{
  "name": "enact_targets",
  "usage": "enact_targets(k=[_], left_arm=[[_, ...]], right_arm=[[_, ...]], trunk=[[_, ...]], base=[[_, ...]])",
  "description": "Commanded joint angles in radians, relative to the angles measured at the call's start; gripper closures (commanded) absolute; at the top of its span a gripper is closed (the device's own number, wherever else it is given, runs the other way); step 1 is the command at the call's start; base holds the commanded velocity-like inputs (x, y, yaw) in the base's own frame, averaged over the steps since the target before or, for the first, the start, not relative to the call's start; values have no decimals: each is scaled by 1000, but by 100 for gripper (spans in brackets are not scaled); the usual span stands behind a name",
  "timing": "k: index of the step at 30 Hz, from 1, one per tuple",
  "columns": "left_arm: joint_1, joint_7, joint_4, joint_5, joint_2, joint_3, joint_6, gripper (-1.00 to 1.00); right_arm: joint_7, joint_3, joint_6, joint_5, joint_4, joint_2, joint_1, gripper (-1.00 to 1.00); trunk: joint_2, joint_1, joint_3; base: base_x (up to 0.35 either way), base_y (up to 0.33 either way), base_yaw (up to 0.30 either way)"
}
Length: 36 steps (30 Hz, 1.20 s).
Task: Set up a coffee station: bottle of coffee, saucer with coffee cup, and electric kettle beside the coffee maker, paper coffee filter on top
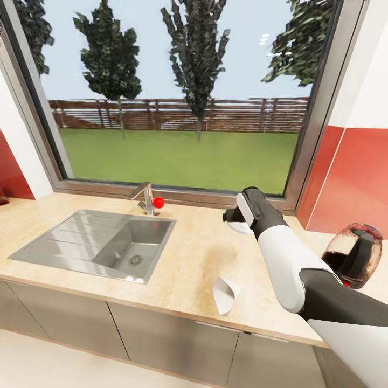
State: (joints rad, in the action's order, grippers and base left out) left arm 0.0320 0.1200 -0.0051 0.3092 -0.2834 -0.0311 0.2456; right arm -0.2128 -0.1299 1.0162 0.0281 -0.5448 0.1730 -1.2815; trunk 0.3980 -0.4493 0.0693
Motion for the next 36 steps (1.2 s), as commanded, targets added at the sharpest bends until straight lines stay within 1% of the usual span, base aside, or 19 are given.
enact_targets(k=[1, 20, 24, 30, 36], left_arm=[[0, 7, -1, 7, 0, -3, 1, -100], [0, 6, -1, 7, -2, -6, 1, -100], [0, 6, -1, 7, -2, -6, 1, -100], [0, 7, -1, 7, -2, -5, 1, -100], [0, 7, -1, 7, -3, -5, 1, -100]], right_arm=[[-2, -7, 4, 3, -1, 2, -1, 100], [-3, -10, 16, 3, -1, 2, -1, 100], [-3, -10, 16, 2, -1, 2, -1, 100], [-3, -10, 13, 0, -1, 2, -1, 100], [-1, -10, 8, -2, 0, 2, -1, 100]], trunk=[[2, -1, 0], [2, -1, -30], [2, -1, -37], [2, -1, -44], [2, -1, -45]], base=[[0, 0, 0], [-6, 0, 0], [-198, 0, 0], [-308, 6, 0], [-282, 161, 0]])
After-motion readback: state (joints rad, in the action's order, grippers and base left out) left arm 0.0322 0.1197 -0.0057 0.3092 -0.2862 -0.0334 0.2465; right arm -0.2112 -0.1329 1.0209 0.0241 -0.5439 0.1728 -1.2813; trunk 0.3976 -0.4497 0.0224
